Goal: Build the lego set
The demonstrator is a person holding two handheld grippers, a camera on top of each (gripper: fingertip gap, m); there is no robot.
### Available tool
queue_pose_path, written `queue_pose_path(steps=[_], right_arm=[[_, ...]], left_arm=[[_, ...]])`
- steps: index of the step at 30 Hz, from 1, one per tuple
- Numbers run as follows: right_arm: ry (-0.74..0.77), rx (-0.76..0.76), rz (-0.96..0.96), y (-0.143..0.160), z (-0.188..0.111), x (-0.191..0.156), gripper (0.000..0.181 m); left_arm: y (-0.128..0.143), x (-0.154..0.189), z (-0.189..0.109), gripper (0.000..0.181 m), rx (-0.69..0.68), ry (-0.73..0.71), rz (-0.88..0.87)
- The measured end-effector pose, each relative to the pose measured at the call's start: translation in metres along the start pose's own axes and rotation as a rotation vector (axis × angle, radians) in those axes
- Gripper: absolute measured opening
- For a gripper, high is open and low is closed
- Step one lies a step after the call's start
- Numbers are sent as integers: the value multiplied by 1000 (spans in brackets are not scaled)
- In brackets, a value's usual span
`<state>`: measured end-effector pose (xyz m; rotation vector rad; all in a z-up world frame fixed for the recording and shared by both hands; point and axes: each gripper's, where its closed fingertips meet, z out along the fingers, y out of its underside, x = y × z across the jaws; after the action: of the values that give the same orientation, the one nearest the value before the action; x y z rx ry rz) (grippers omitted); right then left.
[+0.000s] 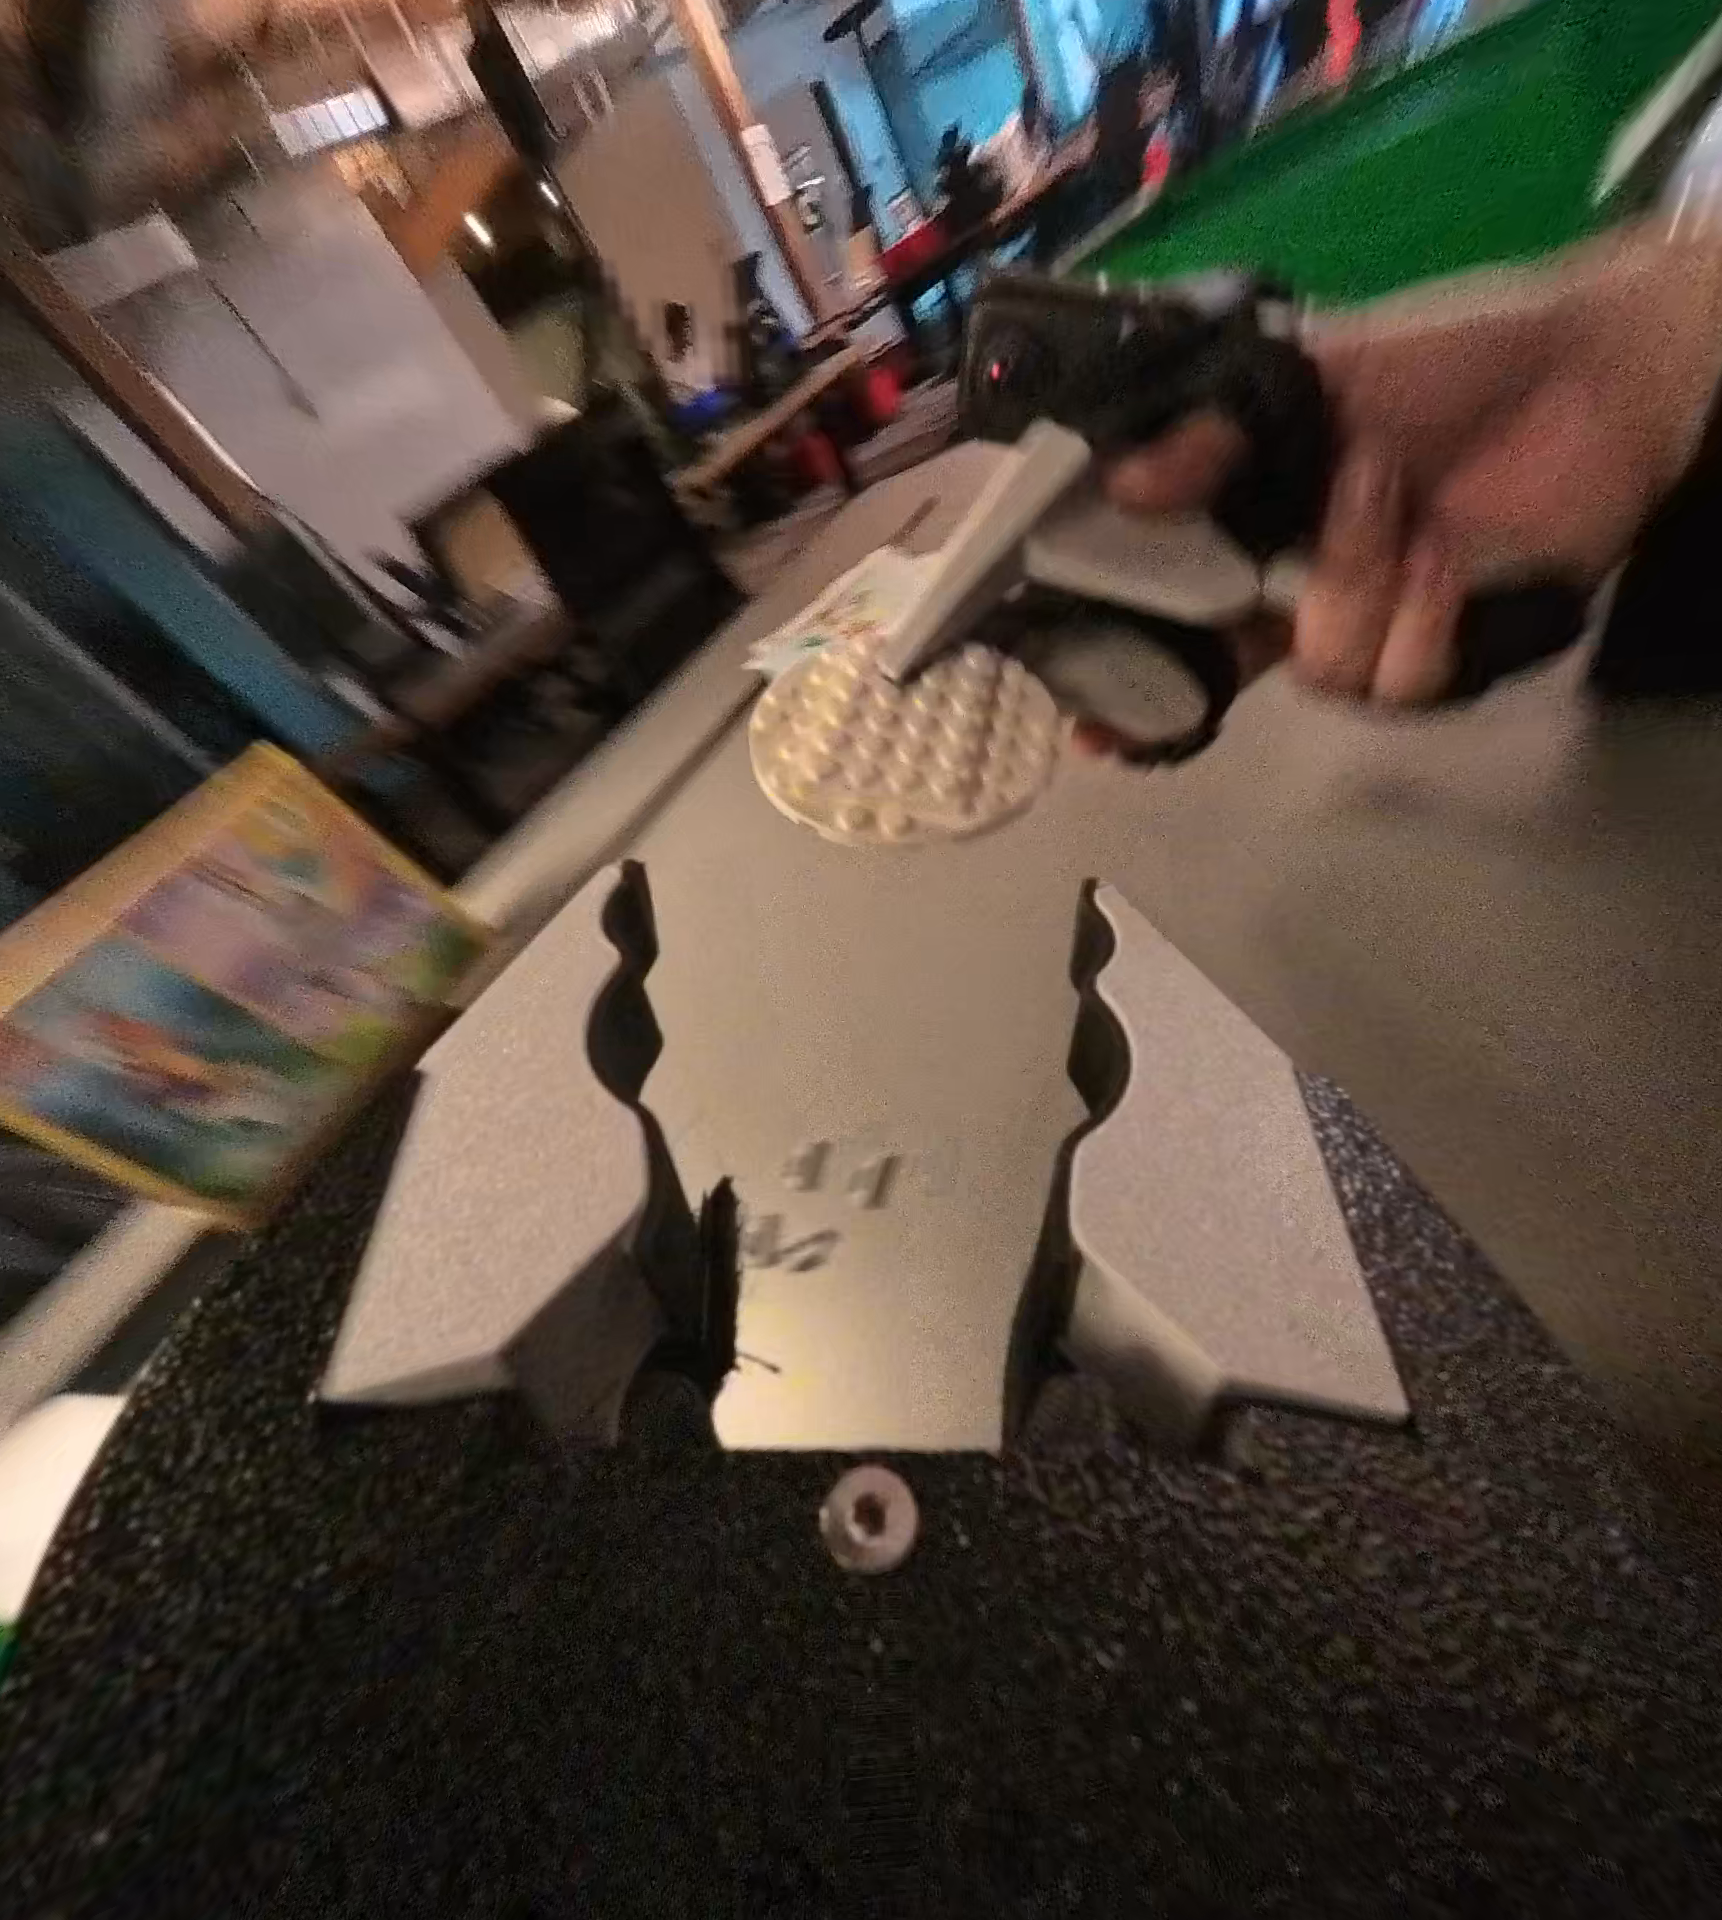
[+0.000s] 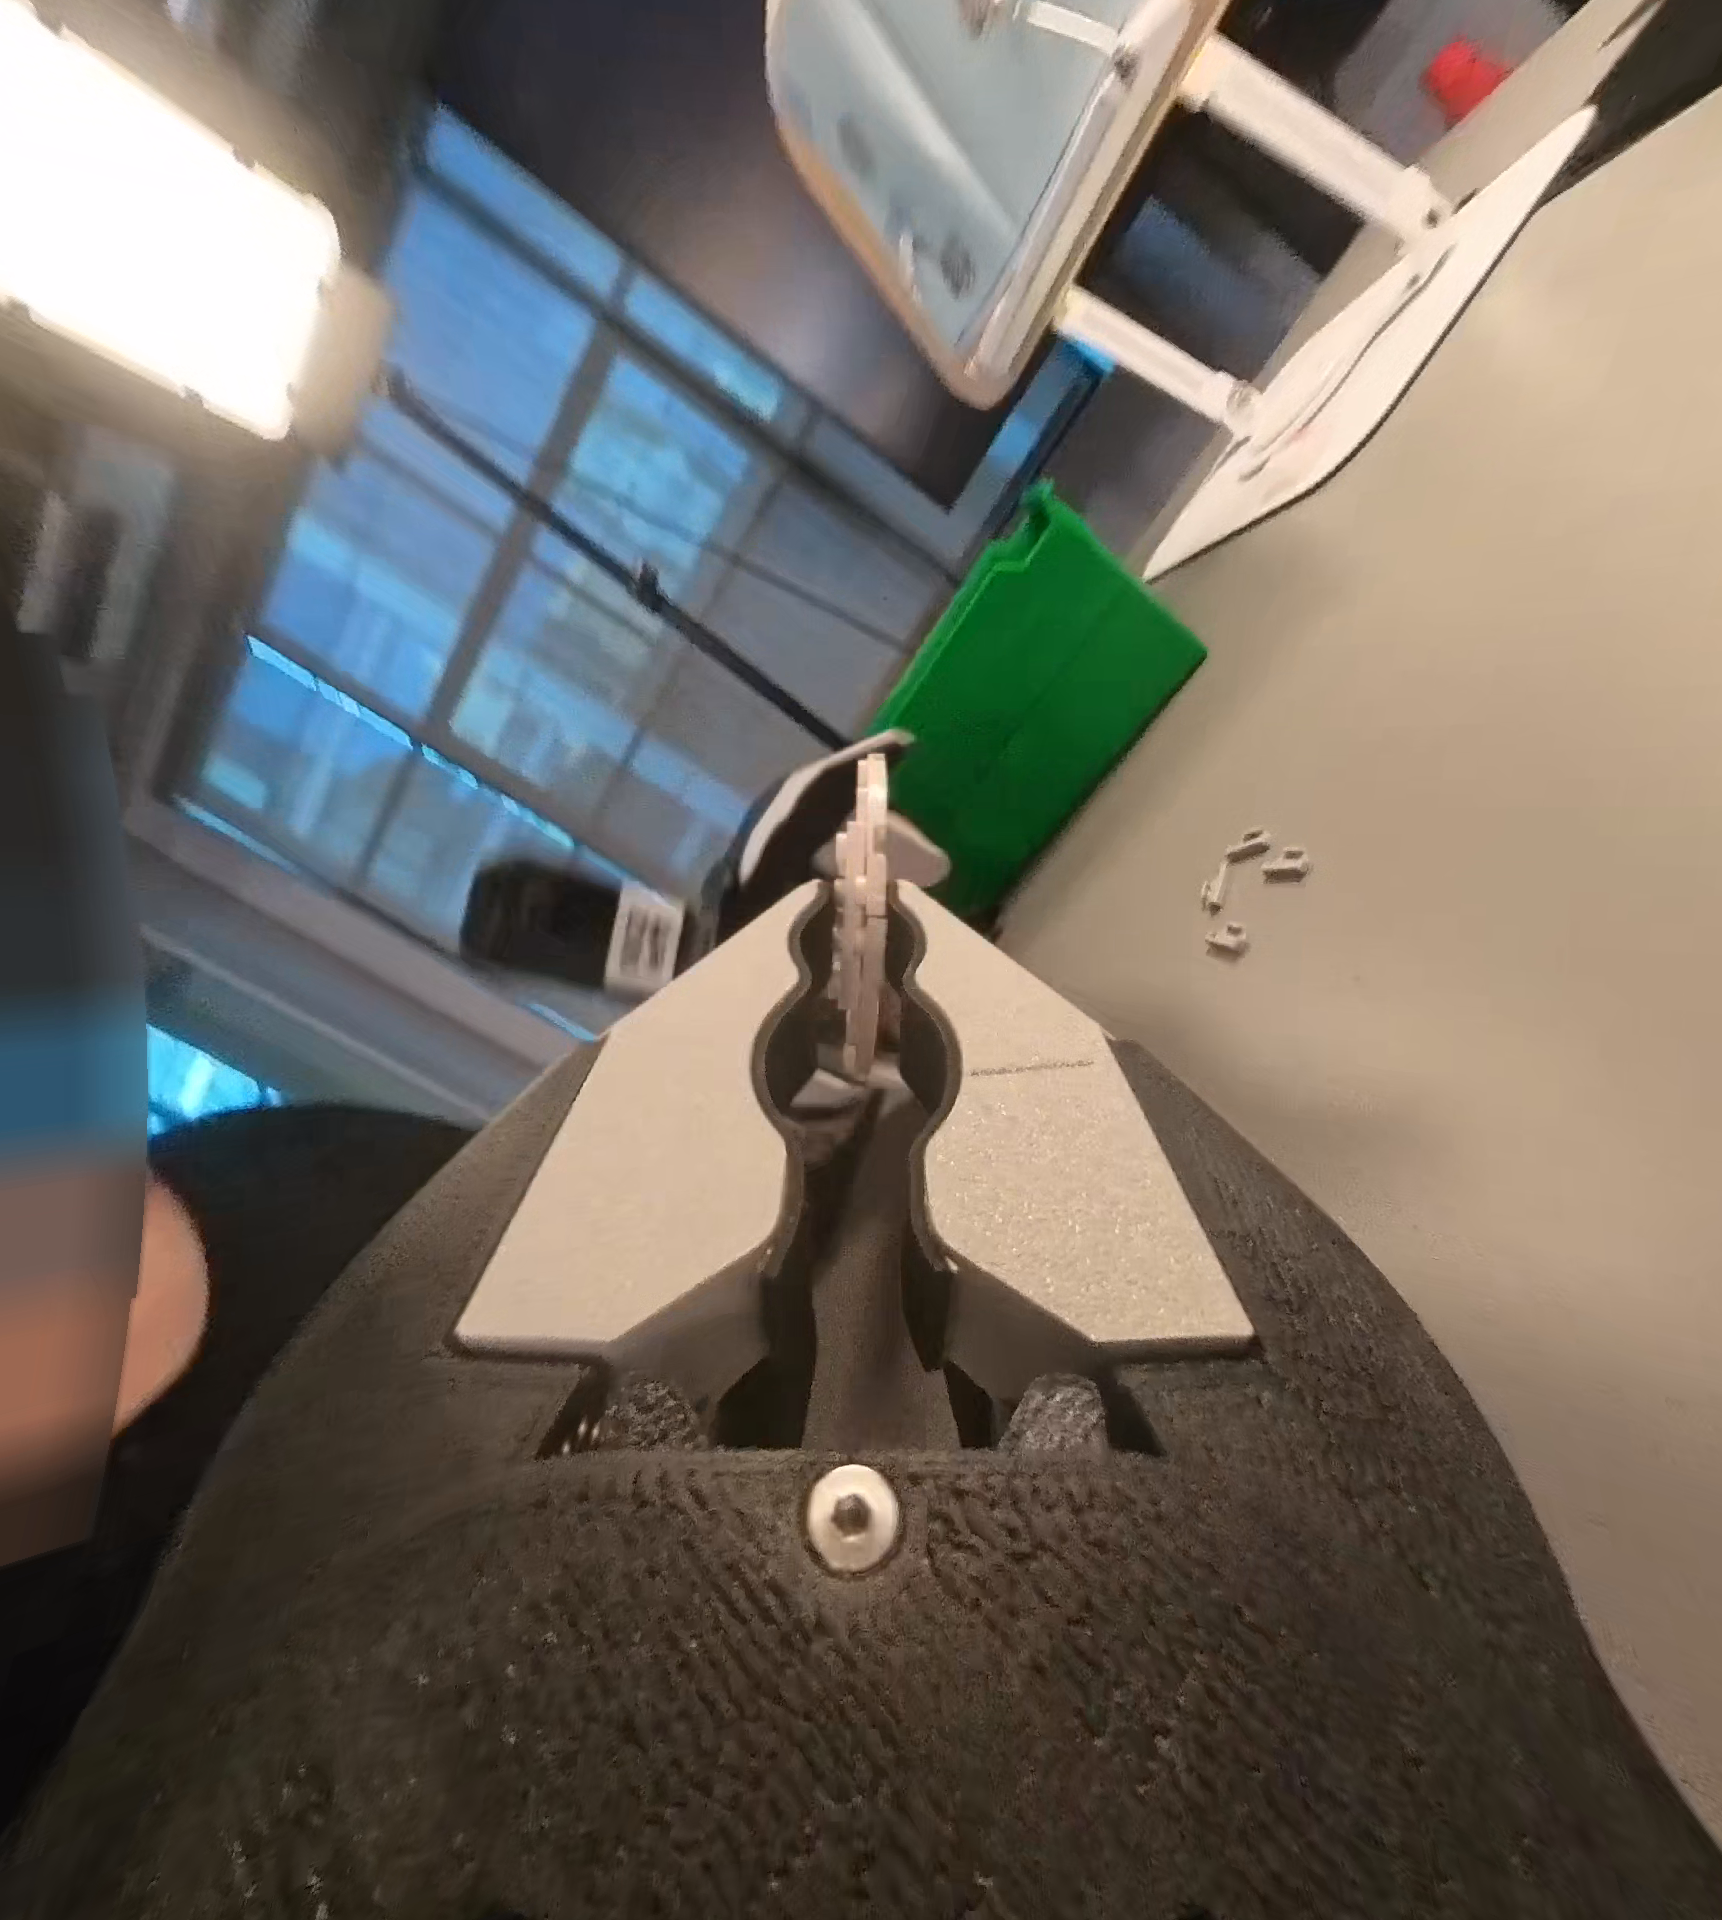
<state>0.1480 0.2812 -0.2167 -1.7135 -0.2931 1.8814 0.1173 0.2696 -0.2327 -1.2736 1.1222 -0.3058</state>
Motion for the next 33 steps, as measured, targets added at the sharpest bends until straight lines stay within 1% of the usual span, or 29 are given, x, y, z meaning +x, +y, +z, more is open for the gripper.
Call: queue_pose_path(steps=[2,3,4,8,12,13,16,19,23,25,27,33], right_arm=[[-22,47,70,-4,1,1,7],[-38,56,100,-4,2,1,7],[-48,67,128,-4,4,1,7],[-60,93,210,3,16,4,7],[-68,91,296,14,27,11,7],[-73,95,324,17,29,12,7],[-107,100,395,21,33,11,7],[-113,103,409,23,35,9,7],[-126,111,421,22,34,9,7],[-131,120,422,20,34,9,7],[-122,122,422,20,33,10,7],[-123,128,416,18,32,10,11]], left_arm=[[4,0,-1,73,-38,-108,338],[4,-1,-1,69,-52,-158,455],[3,-2,-1,67,-60,-193,535],[-7,-9,-4,56,-53,-316,748],[3,-11,-5,42,-131,-369,1035],[6,-8,-4,39,-142,-363,1077],[6,-5,-4,26,-141,-372,1127],[2,-8,-6,18,-136,-402,1118],[1,-4,-6,20,-116,-378,1080],[0,-3,-7,18,-109,-381,1085],[0,-5,-7,9,-117,-394,1097],[6,-4,-5,6,-152,-366,1059]])
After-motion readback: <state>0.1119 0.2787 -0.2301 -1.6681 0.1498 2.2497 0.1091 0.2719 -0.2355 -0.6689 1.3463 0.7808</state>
